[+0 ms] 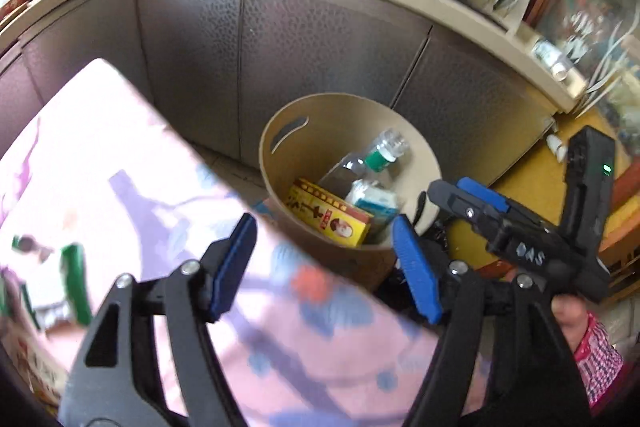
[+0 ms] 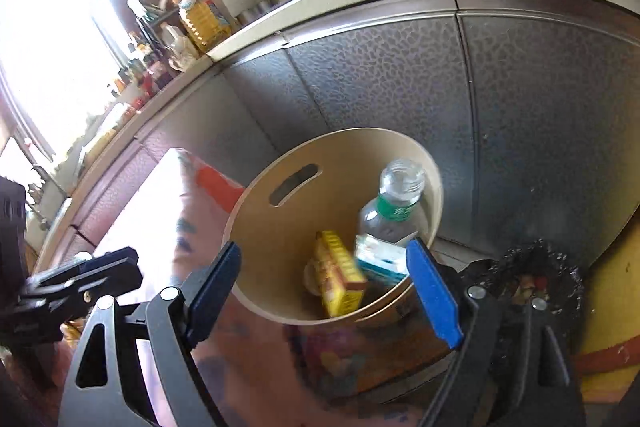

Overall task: Collect trash
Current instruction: 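Return both grippers to the table toward the snack wrappers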

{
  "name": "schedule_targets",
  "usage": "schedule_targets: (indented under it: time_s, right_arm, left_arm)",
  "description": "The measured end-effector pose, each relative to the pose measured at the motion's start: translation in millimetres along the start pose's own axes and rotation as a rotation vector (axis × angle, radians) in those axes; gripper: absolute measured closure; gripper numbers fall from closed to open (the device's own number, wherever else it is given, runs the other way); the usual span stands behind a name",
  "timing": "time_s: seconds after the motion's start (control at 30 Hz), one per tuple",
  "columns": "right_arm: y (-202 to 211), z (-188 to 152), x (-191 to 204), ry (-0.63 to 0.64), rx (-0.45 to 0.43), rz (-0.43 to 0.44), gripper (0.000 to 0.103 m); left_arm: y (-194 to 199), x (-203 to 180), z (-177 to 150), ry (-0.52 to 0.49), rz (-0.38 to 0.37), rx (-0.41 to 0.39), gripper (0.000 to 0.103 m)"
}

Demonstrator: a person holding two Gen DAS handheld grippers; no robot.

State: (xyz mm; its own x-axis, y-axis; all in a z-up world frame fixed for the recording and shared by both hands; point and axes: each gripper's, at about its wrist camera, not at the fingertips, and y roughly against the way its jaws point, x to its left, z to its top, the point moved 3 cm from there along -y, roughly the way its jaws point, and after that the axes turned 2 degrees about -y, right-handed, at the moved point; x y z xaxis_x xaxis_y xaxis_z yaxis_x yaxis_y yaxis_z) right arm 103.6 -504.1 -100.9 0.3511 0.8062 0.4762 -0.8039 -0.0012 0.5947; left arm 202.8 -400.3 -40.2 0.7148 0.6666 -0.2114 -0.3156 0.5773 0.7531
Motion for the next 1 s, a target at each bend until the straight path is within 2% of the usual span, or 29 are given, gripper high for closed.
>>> schedule_targets:
  time_s: [0.1, 0.23, 0.37, 0.5, 0.6, 0.67, 0.7, 0.73, 0.8, 0.83, 0.93, 1.0]
  right_arm:
    - [14, -13, 21, -0.015, -0.001, 0.089, 0.022]
    - [19, -39, 68, 0.014, 0.035, 0.203, 0.025]
    - [5, -80, 124, 0.103, 0.117, 0.27, 0.032]
    - [-11, -118, 174, 0.176, 0.203, 0.301, 0.039]
    - [-12, -131, 208, 0.244, 0.2, 0.309, 0.041]
    - [-18, -145, 223, 0.242, 0.239, 0.33, 0.041]
    - [-24, -151, 230, 0.266, 0.258, 0.305, 0.041]
    - [-22, -154, 235, 0.302, 0.237, 0.278, 0.042]
    - [-18, -159, 242, 0.352, 0.222, 0.268, 0.042]
    - [-20, -163, 244, 0.365, 0.225, 0.259, 0.042]
    - [-25, -164, 245, 0.372, 0.235, 0.257, 0.042]
    - [-24, -165, 245, 0.368, 0.234, 0.26, 0.042]
  left_arm:
    - [39, 11, -42, 0.016, 0.033, -0.053, 0.035]
    - [86, 24, -111, 0.012, 0.166, -0.081, 0.035]
    - [129, 48, -173, 0.034, 0.301, -0.085, 0.035]
    - [166, 78, -213, 0.067, 0.41, -0.097, 0.035]
    - [190, 107, -232, 0.155, 0.438, -0.116, 0.035]
    - [200, 124, -244, 0.213, 0.452, -0.122, 0.035]
    - [204, 131, -248, 0.24, 0.449, -0.125, 0.035]
    - [211, 139, -255, 0.263, 0.444, -0.13, 0.035]
    - [216, 149, -253, 0.292, 0.439, -0.143, 0.033]
    - [218, 156, -248, 0.303, 0.431, -0.152, 0.027]
    - [215, 180, -234, 0.35, 0.405, -0.154, 0.026]
    - [209, 196, -226, 0.403, 0.345, -0.154, 0.026]
